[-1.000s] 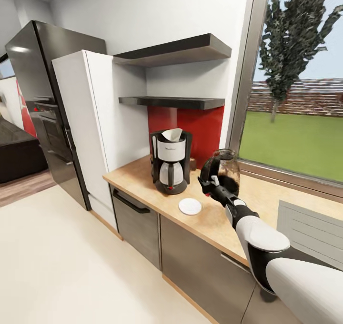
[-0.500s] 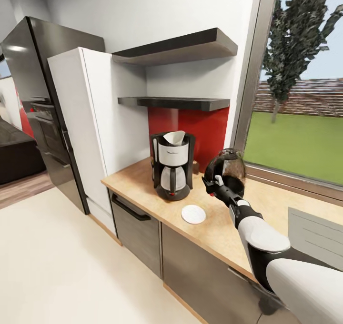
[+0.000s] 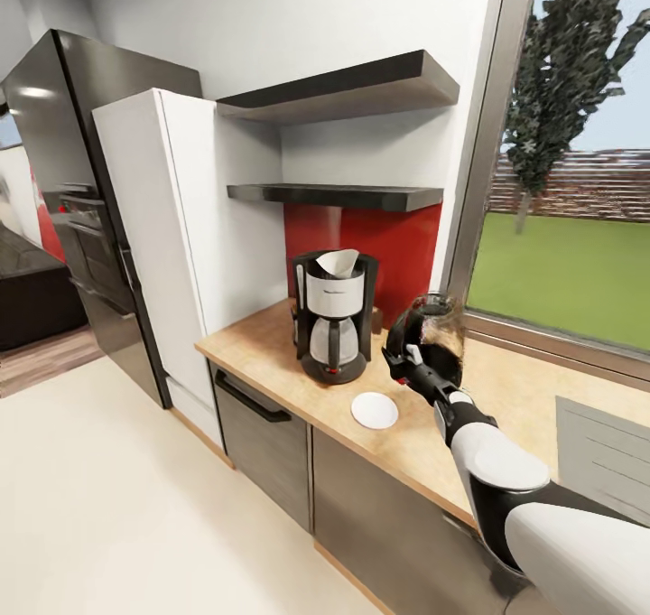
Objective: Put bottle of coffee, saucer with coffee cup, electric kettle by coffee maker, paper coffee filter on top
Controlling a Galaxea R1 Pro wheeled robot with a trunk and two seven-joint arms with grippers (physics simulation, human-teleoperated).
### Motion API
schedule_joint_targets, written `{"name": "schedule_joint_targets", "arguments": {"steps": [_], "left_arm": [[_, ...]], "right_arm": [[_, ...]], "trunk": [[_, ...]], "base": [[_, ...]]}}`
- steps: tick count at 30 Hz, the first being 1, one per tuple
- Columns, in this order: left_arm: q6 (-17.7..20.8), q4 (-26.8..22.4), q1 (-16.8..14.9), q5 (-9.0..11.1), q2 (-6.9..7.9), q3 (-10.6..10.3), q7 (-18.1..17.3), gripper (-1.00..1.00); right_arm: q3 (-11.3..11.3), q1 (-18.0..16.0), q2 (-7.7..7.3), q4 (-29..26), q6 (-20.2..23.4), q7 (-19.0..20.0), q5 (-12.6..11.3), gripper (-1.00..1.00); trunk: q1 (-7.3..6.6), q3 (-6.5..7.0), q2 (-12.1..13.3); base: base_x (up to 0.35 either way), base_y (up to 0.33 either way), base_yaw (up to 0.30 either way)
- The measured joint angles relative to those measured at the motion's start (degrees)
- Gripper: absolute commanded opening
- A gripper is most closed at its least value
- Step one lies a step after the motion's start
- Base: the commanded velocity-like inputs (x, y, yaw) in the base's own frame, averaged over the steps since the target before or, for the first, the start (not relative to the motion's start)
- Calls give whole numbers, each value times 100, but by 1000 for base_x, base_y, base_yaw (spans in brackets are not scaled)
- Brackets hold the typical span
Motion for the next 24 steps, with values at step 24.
{"name": "schedule_joint_targets", "arguments": {"steps": [24], "left_arm": [[4, 3, 0, -1, 0, -15, -1, 100]], "right_arm": [[-2, 318, 2, -5, -193, -11, -31, -100]], "trunk": [[-1, 1, 0]], "base": [[99, 52, 0]]}}
